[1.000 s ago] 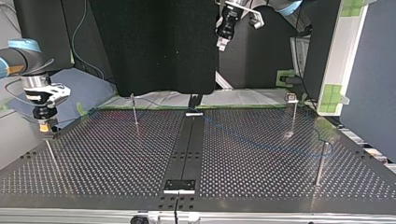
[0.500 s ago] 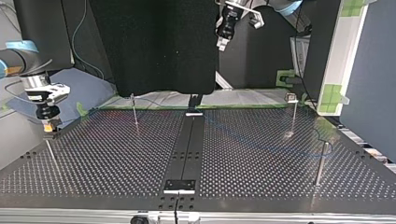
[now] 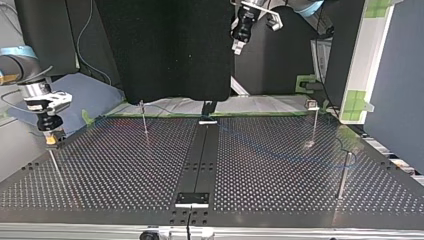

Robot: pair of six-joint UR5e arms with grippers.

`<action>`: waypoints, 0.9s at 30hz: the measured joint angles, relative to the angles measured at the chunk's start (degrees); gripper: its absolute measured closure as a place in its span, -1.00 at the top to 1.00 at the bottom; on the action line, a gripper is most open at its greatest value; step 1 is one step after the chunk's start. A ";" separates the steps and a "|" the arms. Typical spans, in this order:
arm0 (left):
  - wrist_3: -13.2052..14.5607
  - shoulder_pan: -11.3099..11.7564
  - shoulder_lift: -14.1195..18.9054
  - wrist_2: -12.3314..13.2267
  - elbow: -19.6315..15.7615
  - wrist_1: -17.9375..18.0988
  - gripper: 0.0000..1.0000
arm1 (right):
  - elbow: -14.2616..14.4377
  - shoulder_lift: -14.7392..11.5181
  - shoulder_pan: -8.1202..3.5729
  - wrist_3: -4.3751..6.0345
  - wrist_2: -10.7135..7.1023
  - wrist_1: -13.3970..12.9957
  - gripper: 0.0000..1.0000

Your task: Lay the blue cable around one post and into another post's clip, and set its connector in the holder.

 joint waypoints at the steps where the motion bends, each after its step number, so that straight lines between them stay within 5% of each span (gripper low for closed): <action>1: 0.00 0.01 0.00 0.00 0.00 0.01 1.00 | -0.15 0.02 -0.04 0.03 0.00 0.12 -1.00; 27: 0.00 0.00 0.00 0.00 -0.02 -0.03 1.00 | -1.11 1.11 -0.30 0.31 2.90 -0.90 -1.00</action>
